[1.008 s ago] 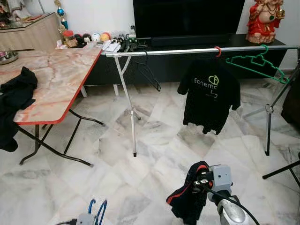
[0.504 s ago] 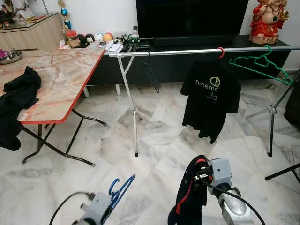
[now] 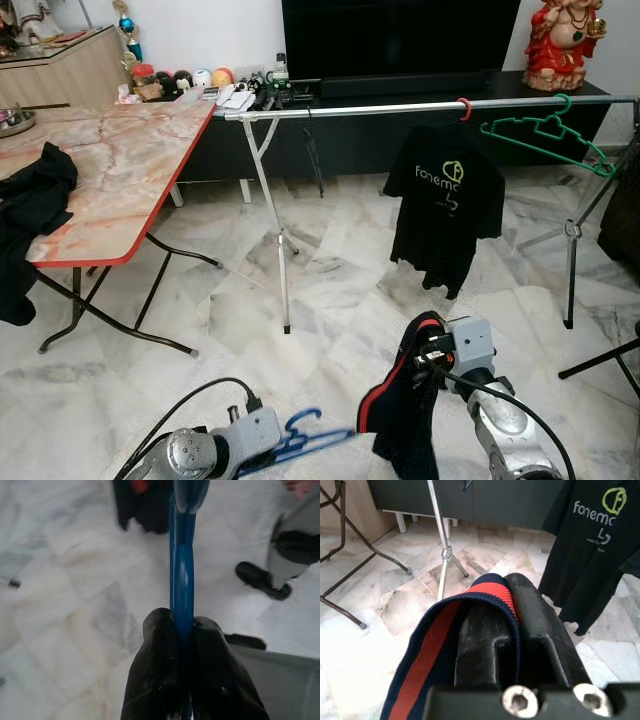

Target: Hang hanger

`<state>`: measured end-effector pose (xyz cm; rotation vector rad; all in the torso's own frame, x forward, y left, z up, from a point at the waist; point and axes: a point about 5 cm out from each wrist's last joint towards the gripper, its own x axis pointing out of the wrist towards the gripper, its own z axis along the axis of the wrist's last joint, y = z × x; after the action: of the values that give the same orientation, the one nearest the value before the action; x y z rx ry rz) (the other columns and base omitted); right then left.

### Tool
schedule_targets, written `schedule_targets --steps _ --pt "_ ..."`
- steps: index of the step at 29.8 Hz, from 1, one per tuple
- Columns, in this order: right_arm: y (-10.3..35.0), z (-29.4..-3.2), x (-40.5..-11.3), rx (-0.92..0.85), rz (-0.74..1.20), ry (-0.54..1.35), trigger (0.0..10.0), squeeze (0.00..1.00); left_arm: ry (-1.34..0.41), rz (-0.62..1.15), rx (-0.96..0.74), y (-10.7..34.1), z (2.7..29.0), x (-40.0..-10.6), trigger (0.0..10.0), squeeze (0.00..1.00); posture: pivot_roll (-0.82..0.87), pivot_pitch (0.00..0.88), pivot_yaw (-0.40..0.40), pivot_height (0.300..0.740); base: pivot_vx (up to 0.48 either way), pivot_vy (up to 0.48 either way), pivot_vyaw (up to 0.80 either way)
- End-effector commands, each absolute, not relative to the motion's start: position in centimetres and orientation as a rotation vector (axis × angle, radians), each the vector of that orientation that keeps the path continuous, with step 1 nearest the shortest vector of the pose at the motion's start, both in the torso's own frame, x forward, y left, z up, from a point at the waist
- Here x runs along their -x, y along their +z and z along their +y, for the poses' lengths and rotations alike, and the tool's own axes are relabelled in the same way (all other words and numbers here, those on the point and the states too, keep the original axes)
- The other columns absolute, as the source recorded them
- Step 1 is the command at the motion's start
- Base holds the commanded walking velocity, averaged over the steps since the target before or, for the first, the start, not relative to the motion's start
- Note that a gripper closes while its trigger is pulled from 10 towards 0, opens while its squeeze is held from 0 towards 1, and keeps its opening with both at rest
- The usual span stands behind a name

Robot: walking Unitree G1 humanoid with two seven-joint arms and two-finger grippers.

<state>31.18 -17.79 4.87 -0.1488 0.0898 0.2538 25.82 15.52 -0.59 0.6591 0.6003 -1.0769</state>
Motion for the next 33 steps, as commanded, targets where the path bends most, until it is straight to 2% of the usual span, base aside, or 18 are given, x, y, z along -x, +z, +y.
schedule_targets --steps 1,8,19,27,33 --pt "5.0 -17.5 -31.4 0.153 0.091 0.267 10.0 0.0 -1.131 0.564 -0.671 0.9 14.9 -26.8 10.0 0.0 0.03 0.051 0.03 0.74 0.0 0.0 0.0" --pt "5.0 -17.3 -31.5 0.146 0.097 0.274 10.0 0.0 -1.108 0.462 -0.623 2.8 13.6 -28.2 10.0 0.0 0.03 0.051 0.027 0.74 0.0 0.0 0.0" --pt "4.5 -17.1 -31.1 0.139 0.117 0.28 10.0 0.0 -0.913 0.321 -0.586 4.5 13.0 -29.9 10.0 0.0 0.03 0.05 0.026 0.74 0.0 0.0 0.0" --pt "4.0 -17.0 -30.9 0.141 0.144 0.284 10.0 0.0 -1.013 0.346 -0.44 4.7 11.9 -29.0 10.0 0.0 0.03 0.043 0.028 0.74 0.0 0.0 0.0" --pt "3.9 -17.0 -30.8 0.143 0.148 0.281 10.0 0.0 -1.083 0.413 -0.438 4.2 12.0 -28.2 10.0 0.0 0.04 0.035 0.029 0.74 0.0 0.0 0.0"
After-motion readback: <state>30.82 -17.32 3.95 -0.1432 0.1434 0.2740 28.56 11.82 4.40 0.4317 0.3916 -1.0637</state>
